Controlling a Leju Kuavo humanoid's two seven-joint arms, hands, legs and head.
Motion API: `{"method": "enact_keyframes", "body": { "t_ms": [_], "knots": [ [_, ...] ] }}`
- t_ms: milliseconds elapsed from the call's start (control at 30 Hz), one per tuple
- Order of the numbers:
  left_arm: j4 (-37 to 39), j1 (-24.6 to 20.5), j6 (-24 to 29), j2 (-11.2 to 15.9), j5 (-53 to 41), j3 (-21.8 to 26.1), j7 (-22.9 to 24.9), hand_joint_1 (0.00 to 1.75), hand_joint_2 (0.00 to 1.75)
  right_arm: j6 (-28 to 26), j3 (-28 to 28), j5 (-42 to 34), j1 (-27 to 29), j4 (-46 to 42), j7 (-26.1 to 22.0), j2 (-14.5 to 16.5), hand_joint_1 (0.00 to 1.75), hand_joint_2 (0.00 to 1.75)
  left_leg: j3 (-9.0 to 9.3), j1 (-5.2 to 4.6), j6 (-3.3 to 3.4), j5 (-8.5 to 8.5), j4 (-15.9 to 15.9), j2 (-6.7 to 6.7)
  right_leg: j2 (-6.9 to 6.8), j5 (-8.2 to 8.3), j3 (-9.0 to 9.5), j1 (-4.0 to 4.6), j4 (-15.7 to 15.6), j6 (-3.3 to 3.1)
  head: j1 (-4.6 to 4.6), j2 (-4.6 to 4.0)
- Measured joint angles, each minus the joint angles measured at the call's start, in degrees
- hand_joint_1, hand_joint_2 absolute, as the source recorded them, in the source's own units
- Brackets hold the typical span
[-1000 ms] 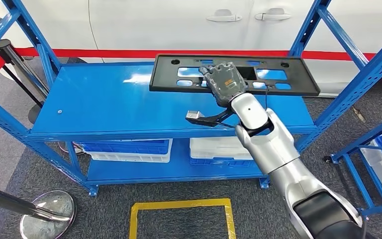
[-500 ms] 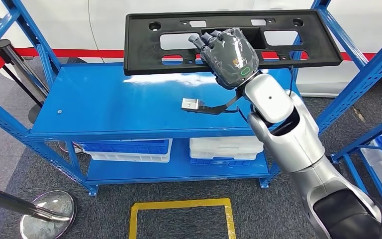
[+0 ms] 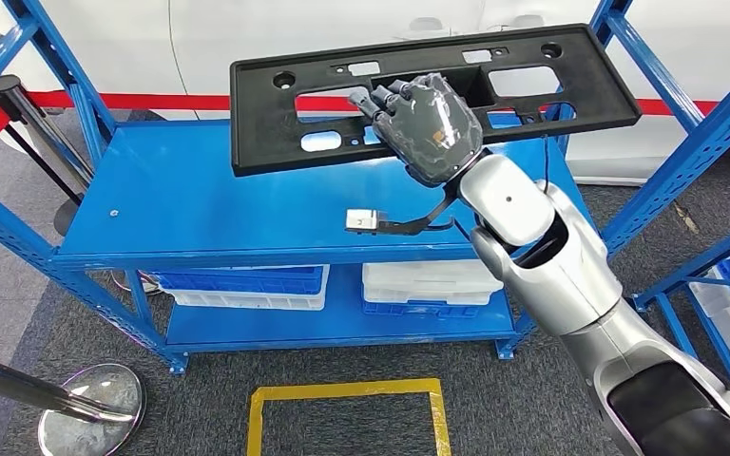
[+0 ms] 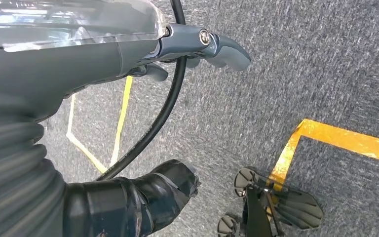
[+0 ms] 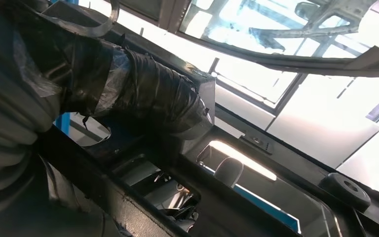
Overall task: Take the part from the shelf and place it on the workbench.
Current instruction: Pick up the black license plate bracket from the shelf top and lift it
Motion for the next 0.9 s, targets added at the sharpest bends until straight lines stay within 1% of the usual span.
{"method": "enact_keyframes", "body": {
  "t_ms": [133,300,400,600,700,833,867,900],
  "knots": [
    [0.0,-0.05,-0.79,-0.07,0.87,0.34,-0.61,0.0,1.75,-0.01,0.14,-0.68,-0.01,0.0,-0.03,-0.28,1.75,1.75,0.0,0.0,0.0,0.0,-0.01,0.0,0.0,0.0,0.0,0.0,0.0,0.0,0.0,0.0],
    [0.0,-0.08,-0.52,-0.09,0.58,0.78,-0.3,0.0,1.75,0.04,0.72,-2.65,-0.23,0.0,-1.74,-0.9,1.75,1.75,0.0,0.0,0.0,0.0,0.0,0.0,0.0,0.0,0.01,0.0,0.0,0.0,0.0,0.0],
    [0.0,-0.09,-0.24,-0.09,0.13,1.29,-0.62,0.0,1.75,0.1,1.07,-3.71,-0.33,0.01,-1.77,-1.37,1.75,1.75,0.0,-0.1,0.02,-0.01,0.03,-0.01,0.0,0.01,0.02,-0.03,-0.02,0.01,0.0,0.0],
    [0.0,-0.1,0.07,-0.09,-0.52,1.46,-1.12,0.0,1.75,0.04,1.6,-4.37,-0.22,0.17,-1.62,-1.83,1.75,1.75,-0.02,-0.28,0.22,-0.15,0.14,-0.02,0.0,-0.02,0.03,-0.29,-0.04,0.08,0.0,0.0],
    [-0.01,-0.11,0.13,-0.09,-0.96,1.49,-0.75,0.0,1.75,-0.02,1.75,-4.78,-0.1,0.56,-1.62,-1.83,1.75,1.75,-0.06,-0.41,0.48,-0.31,0.3,-0.04,-0.01,-0.09,0.08,-0.53,-0.05,0.35,0.0,0.0],
    [-0.02,-0.12,0.21,-0.09,-1.39,1.59,-0.11,0.0,1.75,-0.17,1.87,-5.33,-0.01,1.37,-1.66,-1.83,1.75,1.75,-0.09,-0.6,1.06,-0.43,0.39,-0.05,0.0,-0.07,0.21,-0.69,-0.22,0.96,0.0,0.0],
    [-0.02,-0.13,0.21,-0.1,-1.46,1.62,-0.02,0.0,1.75,-0.19,1.87,-5.44,0.0,1.58,-1.66,-1.84,1.75,1.75,0.11,-0.48,1.32,-0.21,0.07,0.03,-0.01,-0.28,0.22,-0.7,-0.06,1.14,0.0,0.0],
    [-0.02,-0.15,0.22,-0.13,-1.51,1.66,0.05,0.0,1.75,-0.19,1.87,-5.54,-0.01,1.81,-1.67,-1.87,1.75,1.75,0.33,-0.34,1.59,0.06,-0.34,0.12,-0.04,-0.96,0.01,-0.66,0.62,1.24,0.02,0.0]
  ]
}}
